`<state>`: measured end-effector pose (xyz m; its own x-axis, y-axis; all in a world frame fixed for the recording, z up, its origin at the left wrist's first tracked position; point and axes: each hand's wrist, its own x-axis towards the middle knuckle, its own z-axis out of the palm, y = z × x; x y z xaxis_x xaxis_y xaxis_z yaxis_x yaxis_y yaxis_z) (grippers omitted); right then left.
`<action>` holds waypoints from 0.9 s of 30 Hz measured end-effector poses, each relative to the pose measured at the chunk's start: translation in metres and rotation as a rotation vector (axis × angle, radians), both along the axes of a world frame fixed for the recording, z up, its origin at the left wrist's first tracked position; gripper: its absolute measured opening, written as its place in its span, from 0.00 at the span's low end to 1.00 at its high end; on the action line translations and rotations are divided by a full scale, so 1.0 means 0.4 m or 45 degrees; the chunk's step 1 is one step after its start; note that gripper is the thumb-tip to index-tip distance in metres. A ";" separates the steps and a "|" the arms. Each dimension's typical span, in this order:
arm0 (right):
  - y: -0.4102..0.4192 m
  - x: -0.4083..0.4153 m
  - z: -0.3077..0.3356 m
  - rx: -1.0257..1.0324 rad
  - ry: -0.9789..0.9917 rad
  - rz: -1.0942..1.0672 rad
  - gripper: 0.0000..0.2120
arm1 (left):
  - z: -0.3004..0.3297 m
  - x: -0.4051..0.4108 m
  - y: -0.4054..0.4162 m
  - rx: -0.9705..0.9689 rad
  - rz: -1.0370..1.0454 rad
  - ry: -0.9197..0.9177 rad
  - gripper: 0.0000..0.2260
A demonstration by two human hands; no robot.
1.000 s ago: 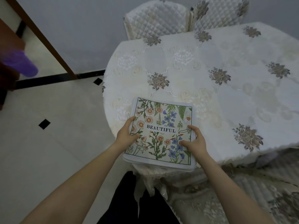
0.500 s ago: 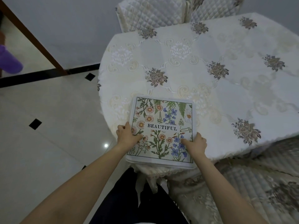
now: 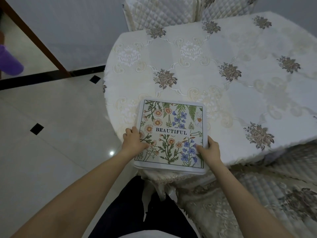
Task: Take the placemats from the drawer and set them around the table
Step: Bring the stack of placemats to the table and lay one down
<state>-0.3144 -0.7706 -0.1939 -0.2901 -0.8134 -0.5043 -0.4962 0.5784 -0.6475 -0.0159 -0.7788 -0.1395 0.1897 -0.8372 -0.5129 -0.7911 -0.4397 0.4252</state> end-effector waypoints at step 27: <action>-0.018 -0.015 0.176 -0.012 -0.554 -0.091 0.32 | 0.029 0.031 0.006 -0.135 0.401 0.806 0.35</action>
